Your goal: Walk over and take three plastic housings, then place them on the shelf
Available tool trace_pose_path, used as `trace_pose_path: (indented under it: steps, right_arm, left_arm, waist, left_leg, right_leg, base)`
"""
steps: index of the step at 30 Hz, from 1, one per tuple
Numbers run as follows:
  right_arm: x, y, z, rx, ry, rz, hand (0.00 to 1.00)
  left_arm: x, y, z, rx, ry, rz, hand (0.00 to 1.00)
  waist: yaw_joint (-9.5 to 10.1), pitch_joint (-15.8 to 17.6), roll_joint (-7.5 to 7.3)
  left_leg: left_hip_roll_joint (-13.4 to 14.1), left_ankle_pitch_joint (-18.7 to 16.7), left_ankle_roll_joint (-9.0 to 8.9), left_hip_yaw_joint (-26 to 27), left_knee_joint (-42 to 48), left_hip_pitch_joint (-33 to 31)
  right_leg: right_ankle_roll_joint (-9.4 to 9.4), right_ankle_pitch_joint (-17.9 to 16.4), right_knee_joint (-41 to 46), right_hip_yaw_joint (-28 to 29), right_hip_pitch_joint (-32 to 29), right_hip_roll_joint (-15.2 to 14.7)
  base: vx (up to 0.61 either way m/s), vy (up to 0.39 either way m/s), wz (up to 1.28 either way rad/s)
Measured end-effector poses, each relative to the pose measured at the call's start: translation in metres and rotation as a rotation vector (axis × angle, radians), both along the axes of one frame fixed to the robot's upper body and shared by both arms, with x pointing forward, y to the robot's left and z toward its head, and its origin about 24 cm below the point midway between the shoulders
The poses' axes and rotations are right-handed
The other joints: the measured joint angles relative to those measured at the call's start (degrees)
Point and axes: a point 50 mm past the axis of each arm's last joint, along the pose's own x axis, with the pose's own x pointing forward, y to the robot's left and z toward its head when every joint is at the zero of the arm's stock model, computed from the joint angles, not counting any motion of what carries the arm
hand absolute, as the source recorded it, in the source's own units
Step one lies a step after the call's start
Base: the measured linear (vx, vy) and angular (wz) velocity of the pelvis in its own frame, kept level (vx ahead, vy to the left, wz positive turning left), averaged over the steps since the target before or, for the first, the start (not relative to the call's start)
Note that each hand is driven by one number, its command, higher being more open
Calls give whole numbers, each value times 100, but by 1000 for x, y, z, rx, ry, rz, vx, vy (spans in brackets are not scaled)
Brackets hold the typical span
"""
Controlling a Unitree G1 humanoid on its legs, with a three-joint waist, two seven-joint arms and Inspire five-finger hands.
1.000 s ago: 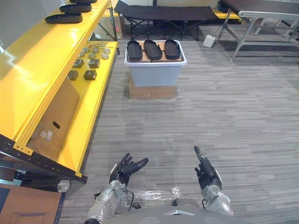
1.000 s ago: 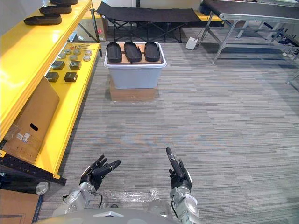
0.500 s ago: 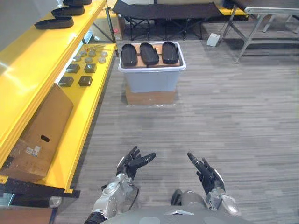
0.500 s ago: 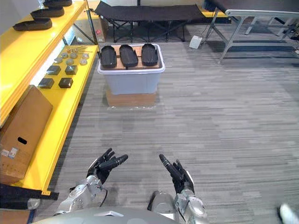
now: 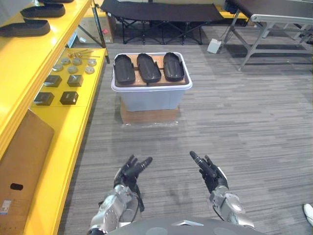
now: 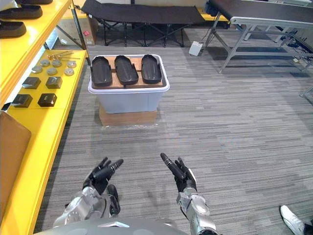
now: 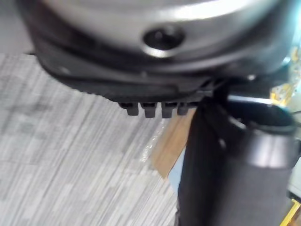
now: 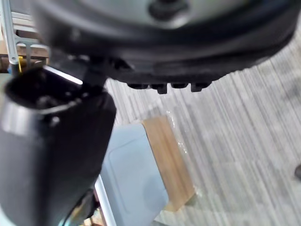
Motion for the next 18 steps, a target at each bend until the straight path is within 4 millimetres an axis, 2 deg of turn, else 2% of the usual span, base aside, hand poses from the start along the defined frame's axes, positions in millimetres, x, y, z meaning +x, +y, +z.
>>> trace_pose_path:
  steps: [1, 2, 3, 4, 6, 8, 9, 10, 11, 12, 13, 14, 15, 16, 17, 18]
  right_arm:
    - [-2, 3, -1, 61, -4, -19, 100]
    - [-3, 6, -2, 85, -4, -22, 100]
    - [-4, 12, -5, 106, 3, -12, 100]
    - [-5, 15, -6, 112, 10, 0, 100]
    - [-7, 27, -8, 113, 19, 55, 100]
    - [-7, 30, -8, 114, 14, 79, 100]
    - [-7, 29, -8, 114, 14, 80, 100]
    - [-7, 29, -8, 113, 14, 79, 100]
    - [-11, 28, -9, 113, 22, 71, 100]
    - [-15, 28, -11, 117, 33, 69, 100]
    - [-17, 29, -12, 123, 37, 69, 100]
    - [-25, 32, -15, 145, 48, 72, 100]
    - [-25, 28, -14, 132, 48, 72, 100]
    - [-24, 23, -13, 118, 46, 70, 100]
    - [-19, 13, -10, 88, 28, 72, 100]
    - [-11, 6, -5, 67, 6, 65, 100]
  left_arm:
    - [7, -2, 7, -6, -36, -7, 100]
    - [9, -3, 10, -7, -55, -11, 100]
    - [13, -4, 16, -1, -80, -13, 100]
    - [14, -4, 17, 2, -85, -9, 100]
    - [16, -6, 21, 9, -105, -7, 100]
    - [23, -10, 25, 15, -129, -38, 100]
    - [29, -13, 29, 22, -147, -66, 100]
    - [32, -15, 31, 27, -155, -79, 100]
    - [37, -16, 33, 34, -165, -97, 100]
    - [38, -16, 33, 38, -168, -107, 100]
    - [38, -15, 33, 44, -168, -111, 100]
    - [36, -6, 30, 77, -155, -125, 100]
    - [34, -8, 27, 68, -140, -118, 100]
    - [31, -13, 24, 50, -124, -110, 100]
    - [25, -17, 20, 27, -107, -101, 100]
    - [21, -21, 18, 7, -96, -96, 100]
  waist:
    - [-11, -1, -11]
    - [-14, 7, -41]
    - [-26, 30, -41]
    - [-15, 41, -10]
    - [-14, -5, 145]
    - [-22, 4, 262]
    - [-64, 20, 307]
    - [-98, 28, 318]
    - [-155, 37, 308]
    - [-231, 37, 205]
    - [-243, 47, 151]
    - [-248, -110, -251]
    - [-260, -91, -73]
    - [-237, -133, 103]
    - [-179, -222, 335]
    - [-141, -248, 602]
  left_leg:
    - [-126, -118, 70, 15, -72, 163]
    - [-213, -175, 93, 27, -141, 286]
    - [-292, -261, 112, 31, -244, 537]
    - [-285, -304, 112, 21, -294, 676]
    - [-132, -446, 60, -4, -448, 1072]
    - [59, -564, -35, -101, -452, 1196]
    - [177, -616, -101, -244, -448, 1237]
    - [228, -647, -140, -357, -422, 1255]
    - [337, -766, -266, -614, -272, 1267]
    - [393, -913, -425, -827, -50, 1281]
    - [397, -1020, -551, -920, 109, 1288]
    - [343, -1465, -819, -1199, 667, 1269]
    - [489, -1610, -902, -1290, 797, 1289]
    - [653, -1701, -972, -1304, 849, 1316]
    - [940, -1760, -1054, -1289, 878, 1370]
    - [1141, -1660, -1037, -1265, 1131, 1320]
  right_leg:
    - [226, 168, 1180, 62, -517, -378]
    - [373, 330, 1716, 116, -748, -579]
    - [247, 324, 2462, 104, -1060, -796]
    - [66, 186, 2617, 32, -1160, -816]
    - [-213, -260, 2239, -616, -1485, -657]
    - [-236, -243, 1487, -762, -1852, -393]
    - [-63, -106, 923, -642, -2107, -242]
    - [-11, 51, 608, -512, -2212, -179]
    - [99, 451, -30, -218, -2304, -26]
    - [137, 977, -673, 57, -2249, 54]
    - [104, 1199, -943, 148, -2192, 75]
    - [-155, 1801, -889, 561, -2154, 123]
    - [-145, 1782, -586, 585, -2192, 227]
    - [-232, 1610, -429, 522, -2222, 361]
    - [-287, 1370, -304, 498, -2236, 579]
    - [-352, 1166, -190, 444, -2252, 718]
  base:
    - [314, 240, 12]
    - [312, 187, 7]
    - [246, 102, -2]
    - [296, 79, -6]
    - [301, 20, -8]
    - [291, -39, 14]
    - [282, -77, 42]
    - [366, -146, 75]
    - [346, -208, 96]
    - [354, -247, 99]
    - [480, -425, 111]
    - [408, -409, 85]
    - [406, -404, 61]
    - [308, -222, -3]
    - [391, -195, -20]
    - [456, -225, -13]
